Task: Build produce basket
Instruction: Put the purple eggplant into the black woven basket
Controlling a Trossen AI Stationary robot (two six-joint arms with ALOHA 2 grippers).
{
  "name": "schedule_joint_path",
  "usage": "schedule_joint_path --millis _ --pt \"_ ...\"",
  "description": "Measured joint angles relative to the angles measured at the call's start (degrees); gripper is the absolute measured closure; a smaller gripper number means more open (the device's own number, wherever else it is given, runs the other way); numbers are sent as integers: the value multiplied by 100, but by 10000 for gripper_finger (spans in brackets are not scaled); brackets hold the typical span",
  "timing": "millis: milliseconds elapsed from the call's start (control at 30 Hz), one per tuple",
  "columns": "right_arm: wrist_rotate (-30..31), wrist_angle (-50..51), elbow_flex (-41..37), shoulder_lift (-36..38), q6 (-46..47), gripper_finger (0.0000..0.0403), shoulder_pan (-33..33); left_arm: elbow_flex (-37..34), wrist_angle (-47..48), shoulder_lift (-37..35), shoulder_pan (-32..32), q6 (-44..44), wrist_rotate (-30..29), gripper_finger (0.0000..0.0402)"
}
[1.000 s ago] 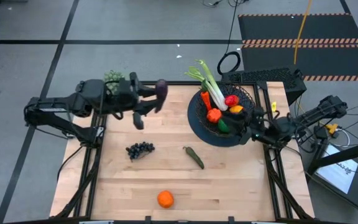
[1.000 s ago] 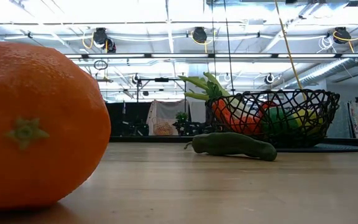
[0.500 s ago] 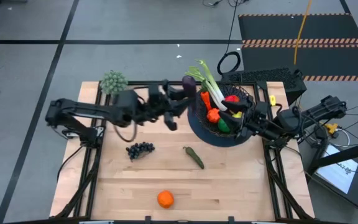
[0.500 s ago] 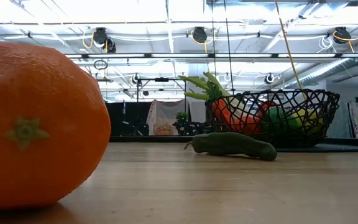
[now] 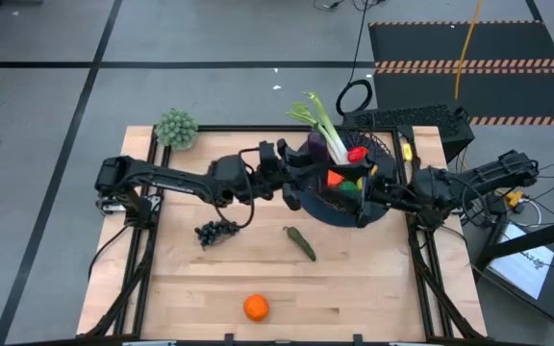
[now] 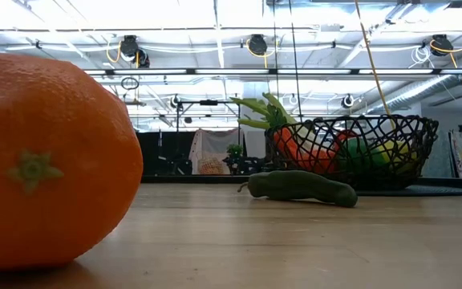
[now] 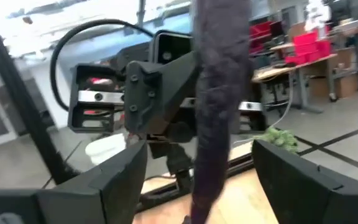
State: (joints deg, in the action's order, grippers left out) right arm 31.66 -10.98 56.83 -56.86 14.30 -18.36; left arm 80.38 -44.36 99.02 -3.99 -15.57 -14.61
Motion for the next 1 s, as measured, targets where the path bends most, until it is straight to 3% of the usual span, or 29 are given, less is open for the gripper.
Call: schedule_joint_path --millis 133,633,767,1000 --pt "-486 117 1 -116 2 145 259 0 -111 130 -1 -41 1 254" --pt "-678 125 -2 -65 4 323 454 0 130 132 -70 -361 -48 244" --pt "-796 349 -10 102 112 338 454 0 1489 -361 -75 -495 -26 204" --pt "-772 1468 -4 540 239 326 470 0 4229 -1565 -70 -773 -48 131"
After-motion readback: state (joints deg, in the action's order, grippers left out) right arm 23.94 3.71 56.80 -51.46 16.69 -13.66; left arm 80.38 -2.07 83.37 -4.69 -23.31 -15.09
